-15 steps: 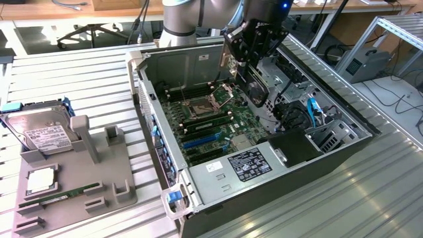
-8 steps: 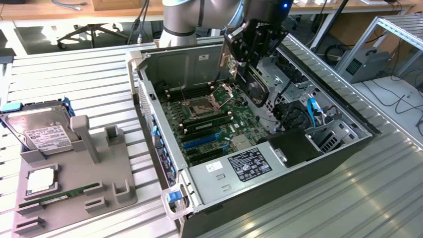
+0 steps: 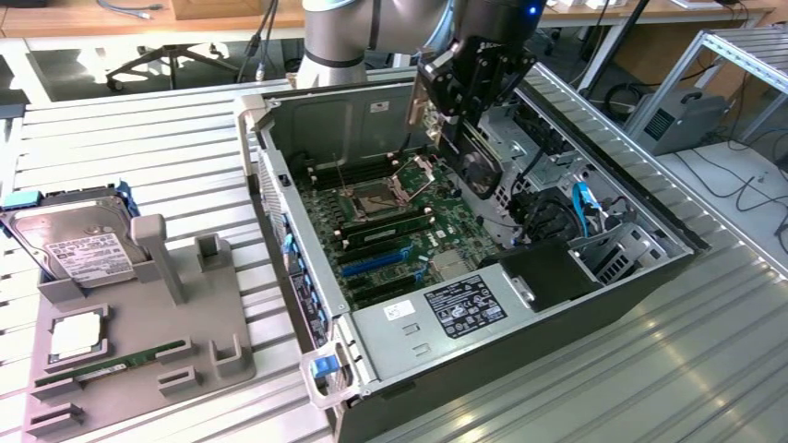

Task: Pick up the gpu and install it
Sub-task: 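Insert the gpu into the slot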

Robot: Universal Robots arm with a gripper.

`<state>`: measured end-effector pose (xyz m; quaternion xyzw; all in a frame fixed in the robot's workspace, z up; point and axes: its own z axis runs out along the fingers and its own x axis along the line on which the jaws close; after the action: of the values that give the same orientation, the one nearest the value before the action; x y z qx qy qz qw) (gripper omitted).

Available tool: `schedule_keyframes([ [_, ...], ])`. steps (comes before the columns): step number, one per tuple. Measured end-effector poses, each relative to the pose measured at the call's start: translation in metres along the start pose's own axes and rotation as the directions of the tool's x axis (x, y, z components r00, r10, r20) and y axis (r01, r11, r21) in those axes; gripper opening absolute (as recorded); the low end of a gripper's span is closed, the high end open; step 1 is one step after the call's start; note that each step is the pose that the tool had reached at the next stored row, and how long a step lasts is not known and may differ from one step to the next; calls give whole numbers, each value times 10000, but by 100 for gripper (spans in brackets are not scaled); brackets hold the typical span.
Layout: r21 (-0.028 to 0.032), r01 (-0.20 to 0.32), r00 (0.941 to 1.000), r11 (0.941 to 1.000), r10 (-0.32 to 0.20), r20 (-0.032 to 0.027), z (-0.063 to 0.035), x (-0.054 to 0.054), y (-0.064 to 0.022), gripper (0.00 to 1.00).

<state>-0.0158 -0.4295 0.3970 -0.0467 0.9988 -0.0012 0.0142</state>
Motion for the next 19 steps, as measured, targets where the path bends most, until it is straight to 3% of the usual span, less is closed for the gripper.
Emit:
schedule_keyframes([
  [19, -17, 612, 9981, 9981, -612, 3, 3, 0, 0, 27],
])
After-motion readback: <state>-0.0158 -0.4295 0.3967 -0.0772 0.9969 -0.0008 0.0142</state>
